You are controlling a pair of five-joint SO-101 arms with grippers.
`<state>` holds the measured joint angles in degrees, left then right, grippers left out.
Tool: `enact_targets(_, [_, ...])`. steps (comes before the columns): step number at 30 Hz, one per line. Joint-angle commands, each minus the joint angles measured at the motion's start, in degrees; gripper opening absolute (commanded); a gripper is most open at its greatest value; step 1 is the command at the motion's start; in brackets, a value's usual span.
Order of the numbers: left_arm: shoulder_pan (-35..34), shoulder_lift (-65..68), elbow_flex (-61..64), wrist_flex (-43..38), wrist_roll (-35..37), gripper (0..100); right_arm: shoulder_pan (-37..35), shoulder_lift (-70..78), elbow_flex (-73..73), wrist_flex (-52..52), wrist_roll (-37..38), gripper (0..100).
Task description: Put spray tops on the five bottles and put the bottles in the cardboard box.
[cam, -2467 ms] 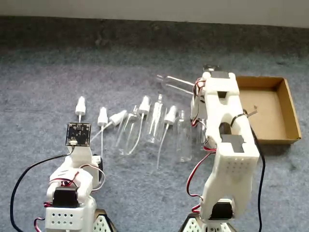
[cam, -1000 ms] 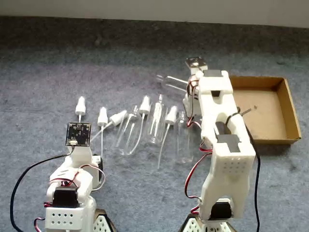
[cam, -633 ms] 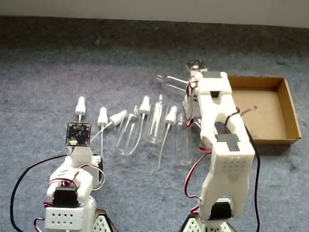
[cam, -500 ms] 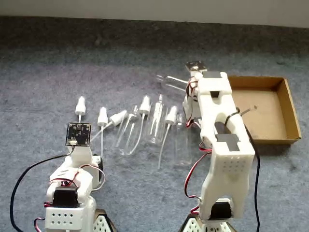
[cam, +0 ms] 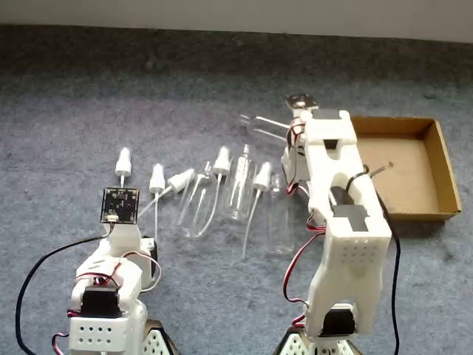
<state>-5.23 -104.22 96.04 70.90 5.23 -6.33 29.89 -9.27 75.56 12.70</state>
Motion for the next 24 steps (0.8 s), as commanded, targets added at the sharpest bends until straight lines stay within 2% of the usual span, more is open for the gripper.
enact_targets(1, [0.57, -0.31, 1.10, -0.18, -0.44, 1, 1.80, -0.92, -0.40, 0.04, 0.44, 21.8])
enact_targets(9, [0.57, -0.31, 1.10, -0.18, -0.44, 1, 1.89, -0.92, -0.31, 0.48, 0.26, 21.1])
enact_targets(16, [0.57, -0.31, 1.10, -0.18, -0.44, 1, 1.89, -1.10, -0.57, 0.57, 0.26, 6.7])
enact_targets(24, [0.57, -0.31, 1.10, -0.18, -0.44, 1, 2.51, -1.54, -1.10, 2.68, 0.26, 6.6])
